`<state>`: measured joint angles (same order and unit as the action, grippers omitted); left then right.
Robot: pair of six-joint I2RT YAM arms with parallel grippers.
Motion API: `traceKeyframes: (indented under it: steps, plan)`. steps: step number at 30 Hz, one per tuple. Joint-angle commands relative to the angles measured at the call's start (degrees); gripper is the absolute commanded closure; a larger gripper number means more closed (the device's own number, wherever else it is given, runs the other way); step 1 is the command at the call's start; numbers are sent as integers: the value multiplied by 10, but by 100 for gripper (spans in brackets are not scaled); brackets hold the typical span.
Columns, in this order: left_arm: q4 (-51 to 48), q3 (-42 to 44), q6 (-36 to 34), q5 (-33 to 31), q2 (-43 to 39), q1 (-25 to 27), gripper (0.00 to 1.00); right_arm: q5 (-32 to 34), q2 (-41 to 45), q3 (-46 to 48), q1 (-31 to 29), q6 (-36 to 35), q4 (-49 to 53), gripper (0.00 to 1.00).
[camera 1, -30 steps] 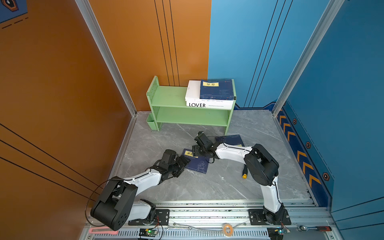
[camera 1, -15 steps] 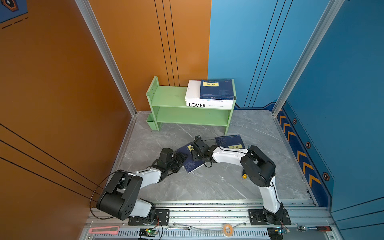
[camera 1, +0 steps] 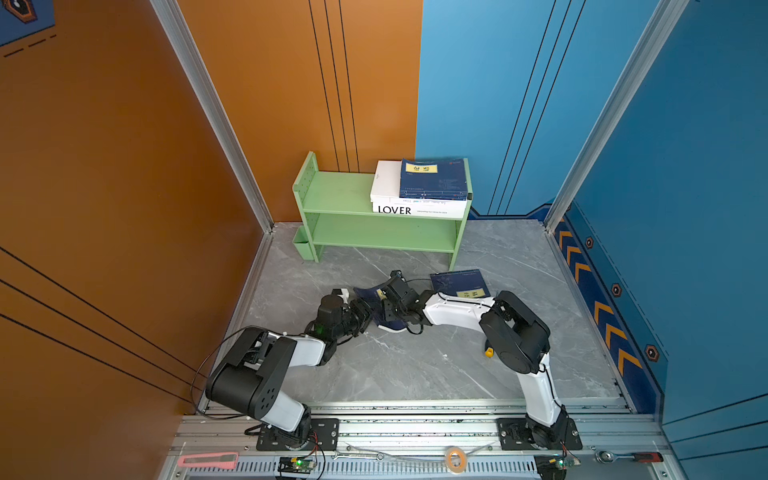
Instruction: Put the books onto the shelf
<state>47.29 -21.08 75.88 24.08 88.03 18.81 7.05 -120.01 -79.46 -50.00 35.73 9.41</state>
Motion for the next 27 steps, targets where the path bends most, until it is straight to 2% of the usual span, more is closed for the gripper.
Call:
traceKeyframes:
  steps: [1, 9, 19, 27]
  plan:
    - [94, 3, 20, 26, 1, 5, 44, -54, -27, 7, -16, 3, 26, 42]
    - [20, -9, 10, 36, 9, 3, 61, -44, -11, 17, -6, 4, 25, 42]
    - [-13, -11, 0, 36, 21, 14, 85, -16, 7, 18, 2, -6, 39, 41]
    - [-146, -40, -71, 38, -41, 15, 97, 3, 77, 23, 10, -20, 44, 36]
